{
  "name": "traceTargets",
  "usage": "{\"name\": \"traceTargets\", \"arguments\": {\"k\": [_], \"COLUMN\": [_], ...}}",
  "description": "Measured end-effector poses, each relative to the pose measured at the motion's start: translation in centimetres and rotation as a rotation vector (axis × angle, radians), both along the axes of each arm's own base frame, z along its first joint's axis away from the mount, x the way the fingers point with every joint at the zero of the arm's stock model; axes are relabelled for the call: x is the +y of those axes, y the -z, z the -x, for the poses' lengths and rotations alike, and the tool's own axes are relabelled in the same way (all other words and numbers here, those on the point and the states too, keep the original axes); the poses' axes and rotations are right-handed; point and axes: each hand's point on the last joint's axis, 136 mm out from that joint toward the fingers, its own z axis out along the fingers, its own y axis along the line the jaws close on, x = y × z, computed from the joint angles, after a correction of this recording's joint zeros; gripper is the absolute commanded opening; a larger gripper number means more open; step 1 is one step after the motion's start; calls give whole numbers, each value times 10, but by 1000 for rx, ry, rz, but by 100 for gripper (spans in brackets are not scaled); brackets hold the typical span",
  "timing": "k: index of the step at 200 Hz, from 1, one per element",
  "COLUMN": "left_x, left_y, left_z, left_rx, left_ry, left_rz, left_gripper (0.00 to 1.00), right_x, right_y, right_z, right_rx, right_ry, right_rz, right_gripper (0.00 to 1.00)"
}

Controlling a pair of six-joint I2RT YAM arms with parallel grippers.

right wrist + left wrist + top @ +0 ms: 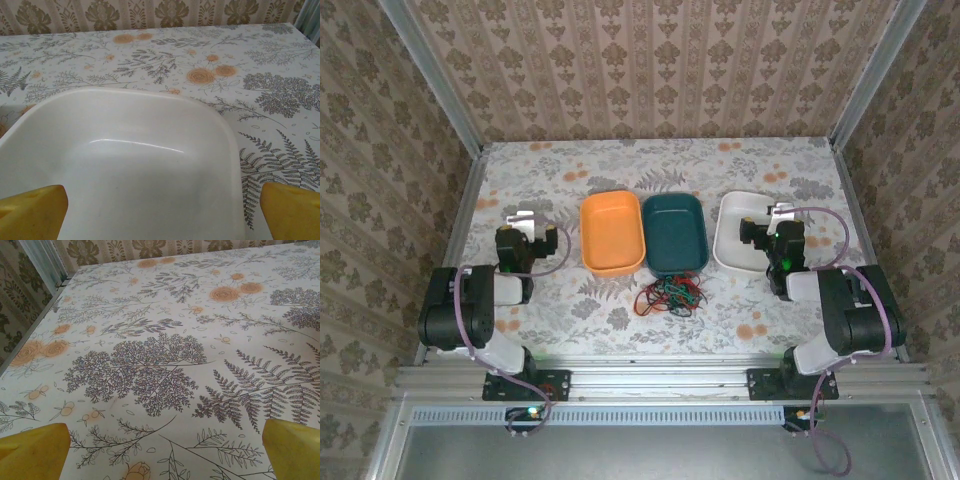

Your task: Untangle the cables

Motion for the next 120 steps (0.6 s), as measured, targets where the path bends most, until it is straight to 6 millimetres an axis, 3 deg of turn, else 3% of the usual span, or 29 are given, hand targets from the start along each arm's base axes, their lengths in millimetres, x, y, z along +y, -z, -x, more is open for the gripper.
{"name": "traceTargets", "arguments": {"k": [120], "left_x": [-3], "left_y": [0], "left_z": [0], "left_rx": [-2], "left_ry": [-16], "left_rz": [-16], "left_gripper": [100], "right_x": [0], "right_y": [0], "right_z": [0], "right_rx": [0], "right_ry": [0], "right_rz": [0], "right_gripper": [100]}}
